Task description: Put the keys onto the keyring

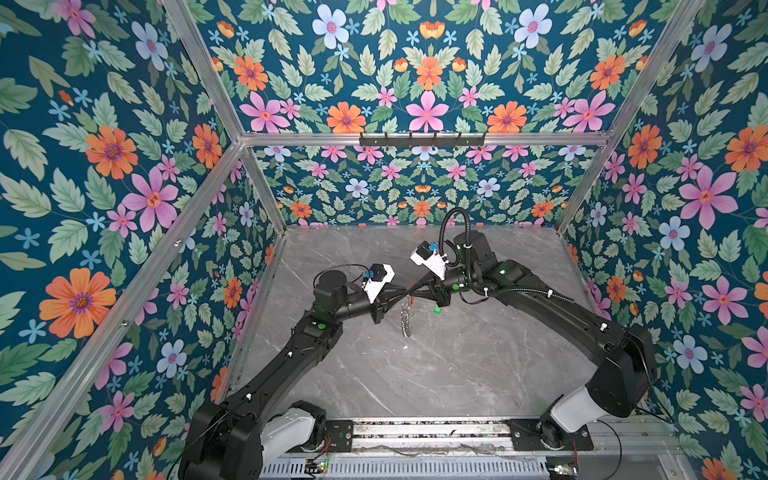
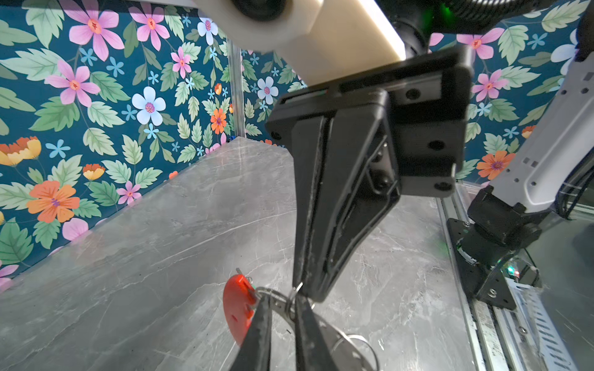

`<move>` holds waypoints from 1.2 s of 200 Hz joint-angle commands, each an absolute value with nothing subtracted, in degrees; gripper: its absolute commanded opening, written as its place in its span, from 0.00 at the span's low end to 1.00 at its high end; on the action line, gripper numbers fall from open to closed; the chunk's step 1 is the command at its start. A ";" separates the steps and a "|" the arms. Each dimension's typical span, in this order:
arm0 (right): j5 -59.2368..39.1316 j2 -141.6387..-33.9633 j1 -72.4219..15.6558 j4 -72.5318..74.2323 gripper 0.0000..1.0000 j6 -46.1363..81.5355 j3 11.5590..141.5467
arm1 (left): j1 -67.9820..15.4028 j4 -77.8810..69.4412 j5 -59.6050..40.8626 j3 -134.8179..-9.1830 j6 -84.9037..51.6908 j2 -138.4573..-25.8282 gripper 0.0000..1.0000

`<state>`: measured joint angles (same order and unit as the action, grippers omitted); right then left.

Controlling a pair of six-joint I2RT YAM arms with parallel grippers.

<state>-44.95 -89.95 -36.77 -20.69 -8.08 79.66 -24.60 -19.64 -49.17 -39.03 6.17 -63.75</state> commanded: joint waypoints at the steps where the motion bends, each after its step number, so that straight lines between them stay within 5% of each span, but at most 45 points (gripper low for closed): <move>1: -49.76 -89.65 -36.91 -19.29 0.00 -9.39 80.16 | -24.70 -19.89 -51.39 -39.39 6.40 -64.33 0.17; 45: -51.64 -90.09 -36.91 -17.84 0.00 -7.76 79.81 | -24.70 -23.14 -53.68 -39.18 4.45 -65.97 0.11; 71: -51.26 -90.35 -36.92 -15.86 0.00 -6.57 79.23 | -24.70 -24.27 -55.95 -39.12 4.24 -66.97 0.00; 181: -41.20 -87.36 -36.91 -9.67 0.00 -2.03 73.97 | -24.64 -37.08 -50.45 -33.90 -2.43 -64.73 0.00; 211: -38.50 -84.78 -36.91 -3.37 0.34 1.48 70.27 | -24.63 -45.02 -47.16 -31.94 -9.19 -65.72 0.00; 240: -35.09 -81.38 -36.91 1.89 0.35 4.12 66.12 | -24.70 -55.14 -43.34 -30.10 -17.77 -67.21 0.00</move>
